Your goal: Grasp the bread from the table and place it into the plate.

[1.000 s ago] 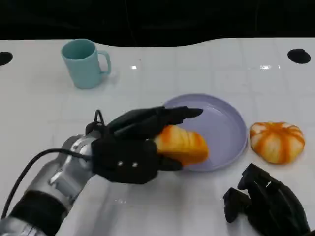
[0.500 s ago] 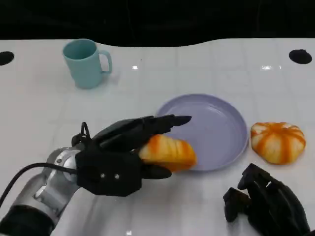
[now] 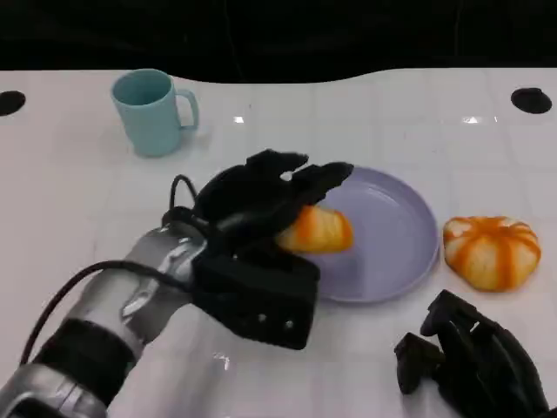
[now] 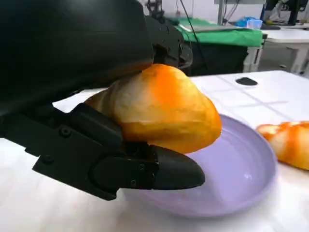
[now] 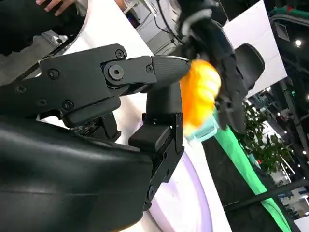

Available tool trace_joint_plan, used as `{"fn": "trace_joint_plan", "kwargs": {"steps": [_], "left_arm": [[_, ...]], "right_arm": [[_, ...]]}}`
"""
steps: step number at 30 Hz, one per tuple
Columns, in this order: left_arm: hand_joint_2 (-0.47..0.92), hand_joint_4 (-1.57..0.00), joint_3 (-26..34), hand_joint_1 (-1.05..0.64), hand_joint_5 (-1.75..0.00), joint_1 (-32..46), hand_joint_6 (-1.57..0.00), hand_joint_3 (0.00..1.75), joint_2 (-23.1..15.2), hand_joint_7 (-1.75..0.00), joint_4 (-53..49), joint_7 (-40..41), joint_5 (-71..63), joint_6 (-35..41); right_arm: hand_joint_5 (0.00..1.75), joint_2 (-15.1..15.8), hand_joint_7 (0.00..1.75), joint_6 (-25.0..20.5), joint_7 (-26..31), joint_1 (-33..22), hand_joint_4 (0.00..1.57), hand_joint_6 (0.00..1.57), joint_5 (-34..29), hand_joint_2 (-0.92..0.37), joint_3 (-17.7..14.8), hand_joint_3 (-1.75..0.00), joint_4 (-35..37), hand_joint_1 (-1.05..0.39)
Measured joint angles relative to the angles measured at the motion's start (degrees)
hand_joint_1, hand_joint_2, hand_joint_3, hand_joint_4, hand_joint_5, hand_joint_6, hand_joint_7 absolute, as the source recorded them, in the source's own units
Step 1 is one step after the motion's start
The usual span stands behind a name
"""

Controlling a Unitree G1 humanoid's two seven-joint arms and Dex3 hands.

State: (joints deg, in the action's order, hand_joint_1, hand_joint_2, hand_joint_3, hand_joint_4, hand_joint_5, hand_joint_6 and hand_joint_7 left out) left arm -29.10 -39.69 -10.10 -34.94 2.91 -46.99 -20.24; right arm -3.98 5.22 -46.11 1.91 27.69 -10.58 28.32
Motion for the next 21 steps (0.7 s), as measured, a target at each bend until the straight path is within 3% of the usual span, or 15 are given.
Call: {"fn": "trace_joint_plan", "kwargs": {"steps": [3,5,7,13,21], "left_arm": [[0.92,0.00,-1.95,-0.93,-0.32,-3.53,-0.13,0.40,2.39,-0.01,-5.27,3.81,-2.27,1.77],[0.92,0.00,-3.37,-0.98,-0.09,-5.72,-0.04,0.43,4.25,-0.01,-9.35,5.24,-3.18,3.53],[0.92,0.00,-4.53,-1.02,-0.02,-7.60,-0.01,0.43,6.14,0.00,-13.14,5.14,-3.30,5.52],[0.92,0.00,-5.04,-1.05,0.00,-11.87,0.00,0.40,9.82,0.00,-21.94,0.05,0.13,6.35],[0.92,0.00,-5.07,-1.05,0.00,-12.71,0.00,0.35,10.53,0.00,-24.39,-1.43,2.49,5.48]], "right_arm": [[1.67,-0.01,1.41,0.33,-0.16,0.10,0.78,0.68,-0.02,-0.92,0.00,-0.23,0.22,-0.56],[1.67,-0.01,1.41,0.44,-0.20,0.14,0.78,0.68,-0.02,-0.92,0.00,-0.23,0.29,-0.56],[1.67,-0.02,1.41,0.50,-0.24,0.16,0.78,0.68,0.00,-0.92,-0.01,-0.23,0.34,-0.56],[1.67,-0.02,1.42,0.77,-0.25,0.11,0.78,0.69,-0.03,-0.92,0.04,-0.24,0.36,-0.56],[1.67,-0.02,1.43,0.88,0.00,-0.09,0.79,0.68,-0.06,-0.92,0.16,-0.24,0.12,-0.56]]}}
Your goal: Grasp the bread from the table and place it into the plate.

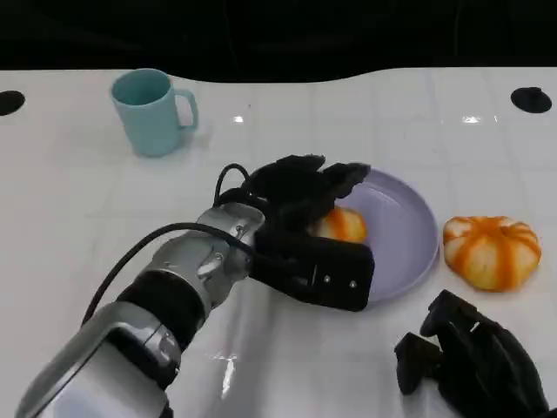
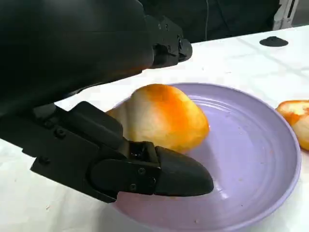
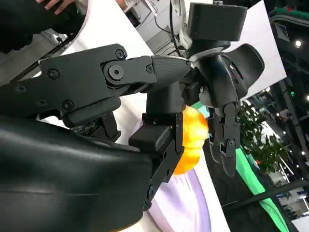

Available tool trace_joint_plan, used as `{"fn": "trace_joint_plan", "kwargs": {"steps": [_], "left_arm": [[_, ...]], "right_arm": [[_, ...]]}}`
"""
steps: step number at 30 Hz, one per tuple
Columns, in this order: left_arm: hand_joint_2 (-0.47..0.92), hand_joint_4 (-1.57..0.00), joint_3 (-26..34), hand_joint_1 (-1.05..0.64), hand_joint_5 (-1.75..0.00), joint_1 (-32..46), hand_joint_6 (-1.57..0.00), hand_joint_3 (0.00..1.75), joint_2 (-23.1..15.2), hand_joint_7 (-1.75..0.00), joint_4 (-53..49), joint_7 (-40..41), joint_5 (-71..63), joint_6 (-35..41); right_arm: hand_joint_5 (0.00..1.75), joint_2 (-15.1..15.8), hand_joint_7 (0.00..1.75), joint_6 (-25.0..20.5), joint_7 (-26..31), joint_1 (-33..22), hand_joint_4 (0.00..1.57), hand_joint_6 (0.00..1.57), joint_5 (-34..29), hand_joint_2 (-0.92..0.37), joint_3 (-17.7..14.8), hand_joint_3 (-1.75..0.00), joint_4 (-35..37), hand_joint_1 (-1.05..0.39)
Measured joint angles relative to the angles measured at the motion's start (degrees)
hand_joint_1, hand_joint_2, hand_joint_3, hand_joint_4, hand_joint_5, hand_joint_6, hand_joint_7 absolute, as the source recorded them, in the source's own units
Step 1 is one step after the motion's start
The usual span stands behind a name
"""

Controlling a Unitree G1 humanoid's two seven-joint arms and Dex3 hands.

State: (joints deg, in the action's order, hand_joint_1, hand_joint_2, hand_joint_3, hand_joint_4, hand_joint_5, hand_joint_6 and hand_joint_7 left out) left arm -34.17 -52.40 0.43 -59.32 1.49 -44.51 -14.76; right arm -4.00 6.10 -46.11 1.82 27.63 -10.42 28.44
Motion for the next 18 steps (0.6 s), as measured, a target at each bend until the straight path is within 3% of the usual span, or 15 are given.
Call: {"fn": "trace_joint_plan", "kwargs": {"steps": [9,18], "left_arm": [[0.92,0.00,0.41,-1.05,0.00,0.09,0.00,0.35,-0.69,0.00,1.96,-3.88,2.42,-0.85],[0.92,0.00,10.93,-1.05,0.00,6.59,0.00,0.47,-5.76,0.00,15.39,-26.45,23.33,-5.32]], "right_arm": [[1.67,0.00,1.43,0.14,-0.19,0.00,0.79,0.68,0.01,-0.92,-0.03,-0.23,0.06,-0.56],[1.68,0.00,1.43,0.11,-0.15,-0.12,0.78,0.68,0.01,-0.92,-0.01,-0.25,-0.08,-0.55]]}}
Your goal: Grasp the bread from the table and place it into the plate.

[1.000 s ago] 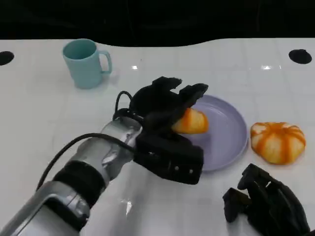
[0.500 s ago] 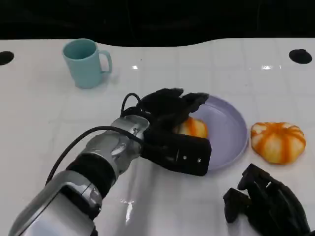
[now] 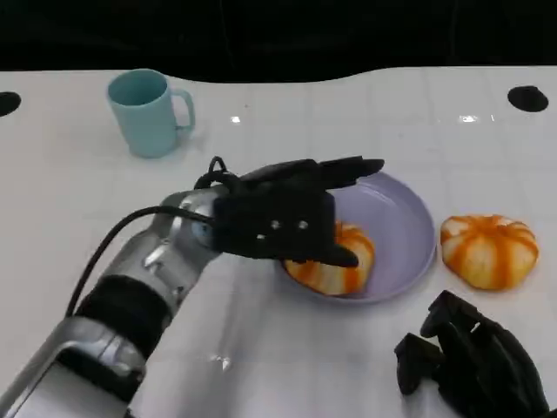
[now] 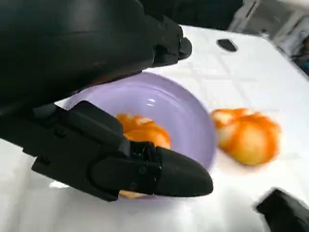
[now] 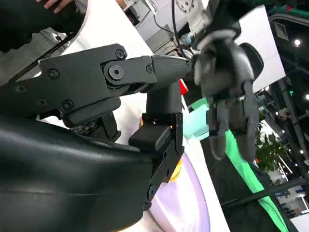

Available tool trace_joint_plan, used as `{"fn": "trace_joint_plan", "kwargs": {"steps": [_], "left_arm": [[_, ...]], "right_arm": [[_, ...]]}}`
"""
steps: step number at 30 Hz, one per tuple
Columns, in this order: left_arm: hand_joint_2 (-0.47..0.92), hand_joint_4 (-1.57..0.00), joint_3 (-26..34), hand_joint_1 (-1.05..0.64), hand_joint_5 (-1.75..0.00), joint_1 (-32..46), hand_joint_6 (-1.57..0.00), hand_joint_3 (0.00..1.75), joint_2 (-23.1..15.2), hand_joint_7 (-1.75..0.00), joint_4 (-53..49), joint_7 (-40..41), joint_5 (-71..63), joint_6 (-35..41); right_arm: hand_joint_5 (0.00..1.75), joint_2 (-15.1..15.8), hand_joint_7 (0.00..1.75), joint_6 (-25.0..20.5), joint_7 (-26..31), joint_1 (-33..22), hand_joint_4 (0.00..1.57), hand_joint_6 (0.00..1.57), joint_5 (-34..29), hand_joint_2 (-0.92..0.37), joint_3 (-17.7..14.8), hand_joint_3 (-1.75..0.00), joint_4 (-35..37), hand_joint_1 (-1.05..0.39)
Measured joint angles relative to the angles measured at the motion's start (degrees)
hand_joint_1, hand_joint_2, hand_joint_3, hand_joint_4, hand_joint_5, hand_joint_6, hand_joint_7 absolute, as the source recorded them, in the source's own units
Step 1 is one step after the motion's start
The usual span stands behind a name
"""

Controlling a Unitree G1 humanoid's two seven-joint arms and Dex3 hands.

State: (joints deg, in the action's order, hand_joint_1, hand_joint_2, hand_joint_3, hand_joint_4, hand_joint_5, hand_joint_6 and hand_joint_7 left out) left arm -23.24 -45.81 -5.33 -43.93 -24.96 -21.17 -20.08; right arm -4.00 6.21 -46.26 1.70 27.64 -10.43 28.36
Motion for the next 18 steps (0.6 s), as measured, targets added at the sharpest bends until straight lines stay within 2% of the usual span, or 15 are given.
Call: {"fn": "trace_joint_plan", "kwargs": {"steps": [5,10,11,14,15,17,18], "left_arm": [[0.92,-0.01,3.98,-1.05,-0.01,5.19,-0.01,0.48,-3.18,0.00,5.90,-5.92,7.73,-0.82],[0.92,-0.04,6.91,-1.05,-0.02,7.70,-0.04,0.51,-3.83,-0.02,6.67,-9.94,13.34,-1.22],[0.92,-0.03,7.61,-1.05,-0.02,8.41,-0.04,0.48,-3.79,-0.02,6.66,-11.04,15.11,-1.46],[0.88,-0.01,10.26,-1.05,-0.01,10.43,-0.06,0.16,-3.38,-0.03,6.59,-15.81,21.52,-1.24],[0.79,0.00,10.97,-1.01,0.00,10.89,-0.06,0.07,-3.26,-0.03,6.59,-17.46,23.35,-0.61],[0.71,0.00,12.62,-0.92,0.00,11.92,-0.05,0.02,-3.26,-0.02,6.73,-20.92,27.27,1.74],[0.68,0.00,13.39,-0.81,0.00,12.67,-0.04,0.01,-3.31,-0.02,6.88,-22.29,28.65,2.81]], "right_arm": [[1.67,0.02,1.42,-0.06,-0.08,-0.04,0.78,0.68,0.05,-0.92,-0.09,-0.24,-0.01,-0.56],[1.67,0.01,1.41,-0.07,-0.06,-0.05,0.78,0.68,0.01,-0.92,-0.04,-0.24,-0.02,-0.56],[1.67,0.01,1.41,-0.06,-0.06,-0.05,0.78,0.68,0.01,-0.92,-0.03,-0.24,-0.02,-0.56],[1.67,0.02,1.41,-0.05,-0.06,-0.10,0.78,0.68,0.02,-0.92,-0.06,-0.24,-0.06,-0.56],[1.67,0.03,1.41,-0.07,-0.06,-0.14,0.78,0.68,0.02,-0.92,-0.07,-0.24,-0.09,-0.56],[1.67,0.03,1.41,-0.13,-0.06,-0.23,0.78,0.69,0.02,-0.92,-0.05,-0.24,-0.17,-0.56],[1.67,0.03,1.41,-0.17,-0.05,-0.33,0.78,0.69,0.02,-0.92,-0.04,-0.24,-0.29,-0.56]]}}
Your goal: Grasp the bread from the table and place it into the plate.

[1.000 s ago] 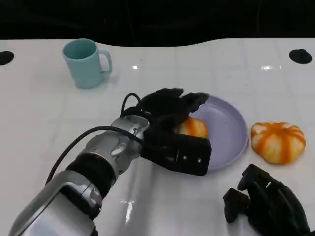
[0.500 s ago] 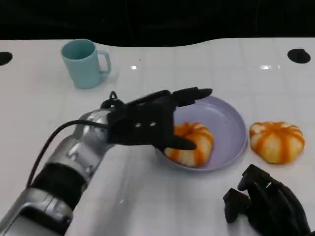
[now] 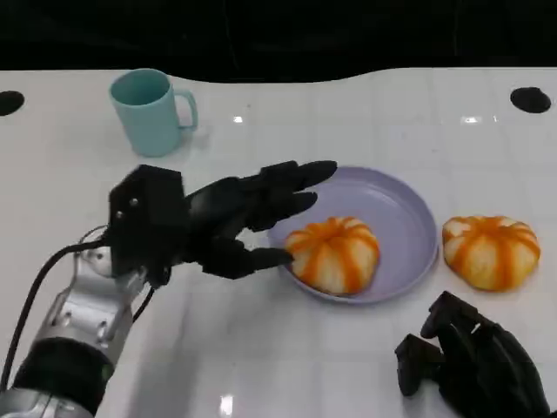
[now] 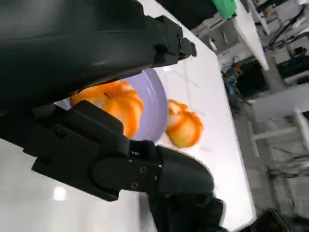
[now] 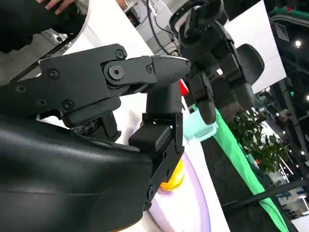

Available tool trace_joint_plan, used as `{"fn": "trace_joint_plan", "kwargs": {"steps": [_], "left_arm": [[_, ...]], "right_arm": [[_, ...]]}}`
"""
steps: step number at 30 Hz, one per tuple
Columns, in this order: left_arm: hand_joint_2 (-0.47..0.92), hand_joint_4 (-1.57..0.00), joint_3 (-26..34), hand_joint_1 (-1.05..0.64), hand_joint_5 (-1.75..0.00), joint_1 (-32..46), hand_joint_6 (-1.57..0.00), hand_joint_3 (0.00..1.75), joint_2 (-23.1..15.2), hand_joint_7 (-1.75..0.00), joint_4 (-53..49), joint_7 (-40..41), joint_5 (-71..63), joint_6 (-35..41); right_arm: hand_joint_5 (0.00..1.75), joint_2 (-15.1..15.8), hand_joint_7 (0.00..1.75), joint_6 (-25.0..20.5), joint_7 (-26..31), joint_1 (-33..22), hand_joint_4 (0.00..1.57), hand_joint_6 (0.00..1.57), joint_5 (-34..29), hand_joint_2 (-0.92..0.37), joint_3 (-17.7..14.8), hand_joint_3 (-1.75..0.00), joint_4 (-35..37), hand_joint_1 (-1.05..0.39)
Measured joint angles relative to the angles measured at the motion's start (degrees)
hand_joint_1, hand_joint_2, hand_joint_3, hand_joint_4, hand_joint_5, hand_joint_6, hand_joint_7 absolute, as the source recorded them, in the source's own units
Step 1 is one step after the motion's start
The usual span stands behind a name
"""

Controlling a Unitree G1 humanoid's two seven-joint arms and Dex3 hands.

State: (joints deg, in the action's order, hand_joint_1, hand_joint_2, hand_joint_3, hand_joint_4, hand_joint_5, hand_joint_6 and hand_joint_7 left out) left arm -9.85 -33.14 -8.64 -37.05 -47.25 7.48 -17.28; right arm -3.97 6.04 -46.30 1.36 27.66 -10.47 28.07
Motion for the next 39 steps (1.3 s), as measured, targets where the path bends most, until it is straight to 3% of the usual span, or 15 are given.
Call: {"fn": "trace_joint_plan", "kwargs": {"steps": [8,10,11,13,14,22,23,24,25,26,28,32,36,37,39], "left_arm": [[0.72,-0.02,2.09,-0.38,-0.01,5.94,-0.05,0.02,-1.92,-0.02,5.68,-3.47,1.98,1.49],[0.76,-0.05,2.40,-0.39,-0.03,7.47,-0.07,0.05,-2.36,-0.02,8.16,-3.28,1.94,1.39],[0.74,-0.07,2.48,-0.47,-0.05,8.31,-0.09,0.18,-2.39,-0.02,9.34,-3.12,1.94,1.34],[0.47,-0.09,2.57,-0.61,-0.11,10.11,-0.13,0.82,-2.33,-0.01,11.33,-2.74,1.95,0.61],[0.43,-0.10,2.72,-0.64,-0.12,10.98,-0.14,0.93,-2.24,-0.02,12.12,-2.65,1.97,0.05],[0.28,-0.13,3.27,-0.62,-0.21,14.34,-0.19,1.21,-1.86,-0.01,14.13,-2.66,2.49,-2.89],[0.54,-0.09,3.27,-0.66,-0.20,14.48,-0.15,0.69,-1.86,-0.02,14.32,-2.66,2.48,-2.89],[0.70,-0.05,3.27,-0.70,-0.21,14.55,-0.14,0.38,-1.88,-0.02,14.50,-2.66,2.48,-2.86],[0.82,-0.03,3.26,-0.76,-0.20,14.67,-0.12,0.19,-1.97,-0.01,14.92,-2.66,2.48,-2.71],[0.87,-0.01,3.25,-0.85,-0.16,14.78,-0.10,0.12,-2.07,-0.01,15.39,-2.67,2.48,-2.49],[0.91,0.00,3.25,-1.00,-0.05,15.05,-0.05,0.08,-2.26,-0.01,16.27,-2.67,2.66,-1.14],[0.92,0.00,3.23,-1.04,0.00,15.89,-0.02,0.09,-2.44,0.00,18.22,-2.72,3.82,2.08],[0.91,-0.17,3.23,-0.83,-0.10,17.24,-0.12,0.04,-2.69,-0.05,20.79,-2.74,4.78,4.00],[0.92,-0.23,3.30,-0.79,-0.18,18.03,-0.18,0.04,-2.64,-0.05,21.23,-2.75,5.85,4.41],[0.92,-0.29,3.54,-0.73,-0.73,19.48,-0.46,0.10,-2.40,-0.13,21.48,-2.73,6.88,4.62]], "right_arm": [[1.68,0.03,1.41,-1.25,0.61,-0.84,0.78,0.69,0.00,-0.92,0.08,-0.23,-1.79,-0.56],[1.69,0.03,1.41,-1.78,0.90,-1.08,0.78,0.69,0.00,-0.92,0.08,-0.22,-2.33,-0.56],[1.69,0.04,1.41,-2.12,1.05,-1.21,0.78,0.69,0.00,-0.92,0.09,-0.22,-2.58,-0.56],[1.69,0.03,1.41,-2.70,1.24,-1.42,0.77,0.69,0.01,-0.92,0.11,-0.23,-2.96,-0.55],[1.69,0.03,1.41,-2.87,1.25,-1.56,0.77,0.68,0.01,-0.92,0.11,-0.23,-3.09,-0.55],[1.70,0.03,1.42,-2.85,1.20,-1.76,0.76,0.67,0.00,-0.92,0.12,-0.25,-3.52,-0.55],[1.70,0.03,1.42,-2.84,1.20,-1.77,0.77,0.68,0.00,-0.92,0.11,-0.25,-3.52,-0.55],[1.70,0.03,1.42,-2.84,1.20,-1.77,0.77,0.68,-0.01,-0.92,0.12,-0.25,-3.54,-0.56],[1.70,0.03,1.43,-2.83,1.20,-1.80,0.77,0.68,-0.01,-0.92,0.12,-0.25,-3.60,-0.56],[1.71,0.03,1.43,-2.82,1.20,-1.85,0.77,0.68,-0.02,-0.92,0.12,-0.25,-3.67,-0.56],[1.71,0.03,1.43,-2.70,1.20,-1.92,0.77,0.68,-0.04,-0.92,0.15,-0.26,-3.73,-0.56],[1.71,0.04,1.44,-2.63,1.20,-2.04,0.77,0.68,-0.04,-0.92,0.19,-0.26,-3.86,-0.56],[1.71,0.04,1.44,-2.68,1.22,-2.15,0.78,0.68,-0.04,-0.92,0.22,-0.25,-4.30,-0.56],[1.71,0.04,1.44,-2.72,1.22,-2.16,0.78,0.68,-0.03,-0.92,0.23,-0.25,-4.39,-0.56],[1.71,0.05,1.44,-2.78,1.23,-2.20,0.78,0.68,-0.03,-0.92,0.23,-0.24,-4.48,-0.56]]}}
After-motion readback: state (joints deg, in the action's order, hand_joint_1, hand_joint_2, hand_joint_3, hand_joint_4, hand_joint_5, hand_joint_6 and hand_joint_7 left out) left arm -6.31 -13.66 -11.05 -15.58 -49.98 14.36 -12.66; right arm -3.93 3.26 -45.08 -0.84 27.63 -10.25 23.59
